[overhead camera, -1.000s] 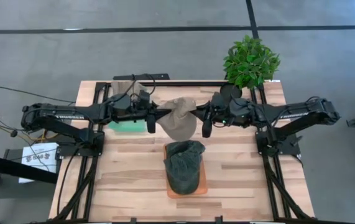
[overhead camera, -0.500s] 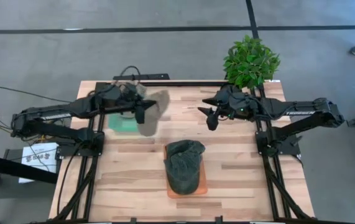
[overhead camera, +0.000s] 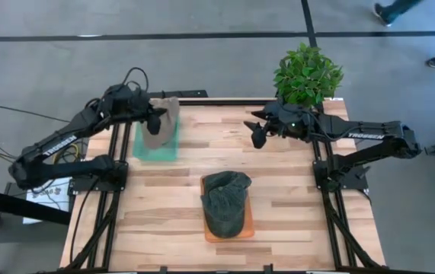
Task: Pick & Place hat
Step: Put the brown cap into the green bin
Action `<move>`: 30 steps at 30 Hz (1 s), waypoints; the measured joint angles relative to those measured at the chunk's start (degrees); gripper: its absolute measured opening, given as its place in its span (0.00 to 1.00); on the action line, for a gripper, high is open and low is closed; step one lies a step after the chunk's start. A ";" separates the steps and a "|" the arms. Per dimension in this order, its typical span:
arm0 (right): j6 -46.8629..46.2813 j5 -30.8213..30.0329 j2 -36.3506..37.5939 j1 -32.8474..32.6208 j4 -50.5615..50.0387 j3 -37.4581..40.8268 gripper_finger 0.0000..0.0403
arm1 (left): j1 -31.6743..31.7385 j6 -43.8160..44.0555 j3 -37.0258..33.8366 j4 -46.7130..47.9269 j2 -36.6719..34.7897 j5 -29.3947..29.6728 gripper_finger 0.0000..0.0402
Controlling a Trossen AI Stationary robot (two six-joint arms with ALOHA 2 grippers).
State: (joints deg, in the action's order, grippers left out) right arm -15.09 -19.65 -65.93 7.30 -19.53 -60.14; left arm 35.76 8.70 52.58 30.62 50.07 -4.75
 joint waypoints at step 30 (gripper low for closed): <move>-2.95 -1.48 -0.02 1.58 2.44 0.00 0.53 | 22.89 -8.21 -10.10 -1.35 10.02 -4.92 0.01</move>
State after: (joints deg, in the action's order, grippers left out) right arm -18.05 -21.12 -65.95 8.88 -17.08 -60.14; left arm 58.65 0.49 42.48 29.27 60.09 -9.66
